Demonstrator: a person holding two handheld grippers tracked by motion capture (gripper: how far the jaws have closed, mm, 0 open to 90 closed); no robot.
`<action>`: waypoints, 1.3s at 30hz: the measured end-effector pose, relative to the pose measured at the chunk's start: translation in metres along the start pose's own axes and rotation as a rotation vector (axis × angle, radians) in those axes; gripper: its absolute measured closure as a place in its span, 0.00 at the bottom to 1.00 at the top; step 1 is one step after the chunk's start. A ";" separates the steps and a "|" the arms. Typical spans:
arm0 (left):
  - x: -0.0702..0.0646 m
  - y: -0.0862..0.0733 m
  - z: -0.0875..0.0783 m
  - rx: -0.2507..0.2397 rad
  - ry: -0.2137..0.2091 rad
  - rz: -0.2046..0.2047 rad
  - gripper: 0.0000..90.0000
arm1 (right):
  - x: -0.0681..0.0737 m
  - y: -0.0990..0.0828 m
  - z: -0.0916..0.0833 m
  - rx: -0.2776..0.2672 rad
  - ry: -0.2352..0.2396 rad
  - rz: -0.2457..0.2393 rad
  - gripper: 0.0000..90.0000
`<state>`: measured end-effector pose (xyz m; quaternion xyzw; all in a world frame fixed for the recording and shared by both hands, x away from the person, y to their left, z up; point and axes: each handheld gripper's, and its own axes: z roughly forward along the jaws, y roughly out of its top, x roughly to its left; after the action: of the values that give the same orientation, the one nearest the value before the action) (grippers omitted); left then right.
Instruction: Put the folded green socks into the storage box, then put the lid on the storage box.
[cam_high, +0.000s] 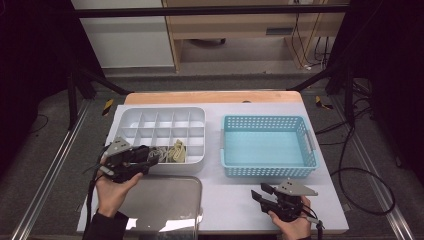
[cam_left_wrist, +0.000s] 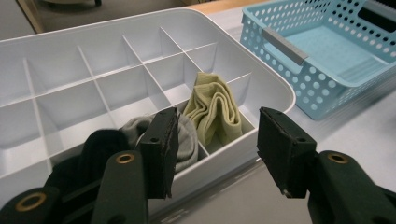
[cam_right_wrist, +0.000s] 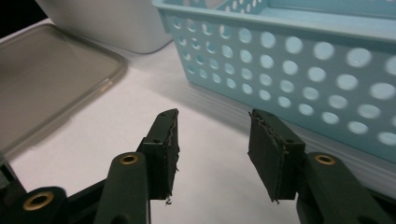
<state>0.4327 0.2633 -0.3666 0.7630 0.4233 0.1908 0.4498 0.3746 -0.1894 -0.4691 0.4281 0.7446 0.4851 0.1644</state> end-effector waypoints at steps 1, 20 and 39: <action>0.001 -0.003 -0.005 -0.014 0.001 -0.007 0.53 | 0.002 0.001 0.001 -0.002 0.003 0.000 0.57; 0.030 -0.062 -0.062 -0.072 0.065 -0.109 0.50 | 0.045 0.028 0.029 0.041 0.054 -0.064 0.48; 0.054 -0.098 -0.081 -0.033 0.143 -0.179 0.51 | 0.061 0.028 0.041 0.054 0.125 -0.046 0.49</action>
<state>0.3621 0.3729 -0.4126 0.6991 0.5174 0.2107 0.4463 0.3806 -0.1124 -0.4539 0.3840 0.7758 0.4867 0.1171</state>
